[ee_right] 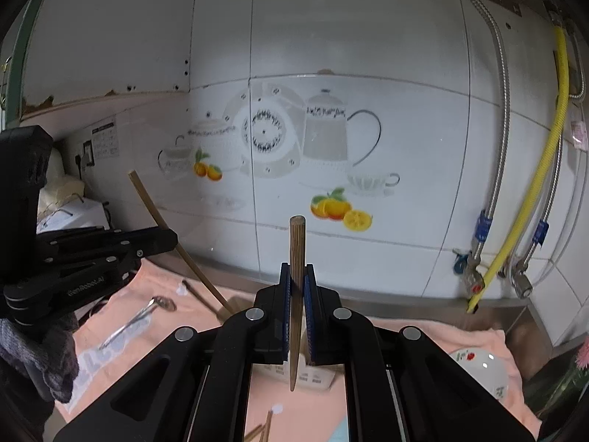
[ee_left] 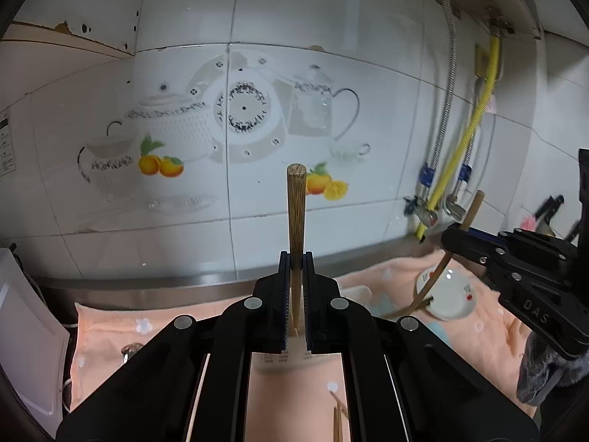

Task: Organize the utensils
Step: 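Lift the left tool's chopstick over the caddy while the right tool carries its own, then lower both chopsticks into the caddy and open both tools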

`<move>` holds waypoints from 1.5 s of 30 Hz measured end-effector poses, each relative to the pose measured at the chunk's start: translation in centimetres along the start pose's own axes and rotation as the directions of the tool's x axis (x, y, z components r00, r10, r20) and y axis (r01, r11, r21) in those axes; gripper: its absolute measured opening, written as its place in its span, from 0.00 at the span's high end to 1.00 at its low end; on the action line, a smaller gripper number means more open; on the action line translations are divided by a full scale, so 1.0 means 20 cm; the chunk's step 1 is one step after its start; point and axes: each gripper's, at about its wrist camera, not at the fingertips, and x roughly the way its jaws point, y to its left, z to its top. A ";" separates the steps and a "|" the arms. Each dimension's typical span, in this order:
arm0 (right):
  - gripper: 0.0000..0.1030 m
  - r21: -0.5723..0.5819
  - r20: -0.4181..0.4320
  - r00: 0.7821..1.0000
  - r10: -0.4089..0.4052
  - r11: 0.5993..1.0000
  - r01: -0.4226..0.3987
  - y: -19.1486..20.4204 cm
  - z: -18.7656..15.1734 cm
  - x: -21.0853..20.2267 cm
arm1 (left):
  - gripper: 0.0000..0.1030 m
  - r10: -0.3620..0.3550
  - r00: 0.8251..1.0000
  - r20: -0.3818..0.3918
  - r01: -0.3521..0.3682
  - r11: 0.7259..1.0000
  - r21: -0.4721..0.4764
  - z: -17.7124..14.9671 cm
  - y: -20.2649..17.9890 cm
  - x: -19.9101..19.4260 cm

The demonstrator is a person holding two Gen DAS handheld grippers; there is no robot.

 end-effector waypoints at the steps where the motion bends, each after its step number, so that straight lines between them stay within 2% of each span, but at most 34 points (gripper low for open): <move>1: 0.93 0.000 0.002 1.000 -0.003 1.000 0.003 0.00 0.01 0.01 | 0.95 0.007 1.000 0.003 -0.007 1.000 0.004 0.00 0.00 0.01; 6: 0.93 -0.009 0.023 0.999 -0.029 1.000 0.029 -0.02 0.06 0.05 | 0.95 0.024 1.000 -0.009 -0.024 1.000 -0.008 -0.02 0.05 0.10; 15: 0.93 0.020 0.026 0.998 -0.050 0.999 0.049 -0.07 0.05 0.16 | 0.95 0.017 0.997 -0.080 -0.023 0.998 -0.064 -0.13 0.14 0.26; 27: 0.93 0.024 -0.023 0.997 -0.071 0.997 0.071 -0.10 -0.06 0.33 | 0.95 0.011 0.993 -0.121 -0.018 0.998 -0.054 -0.20 0.13 0.31; 45: 0.93 0.019 -0.079 0.994 -0.070 0.997 0.072 -0.10 -0.16 0.37 | 0.94 0.012 0.988 -0.155 -0.022 0.998 -0.062 -0.23 0.14 0.33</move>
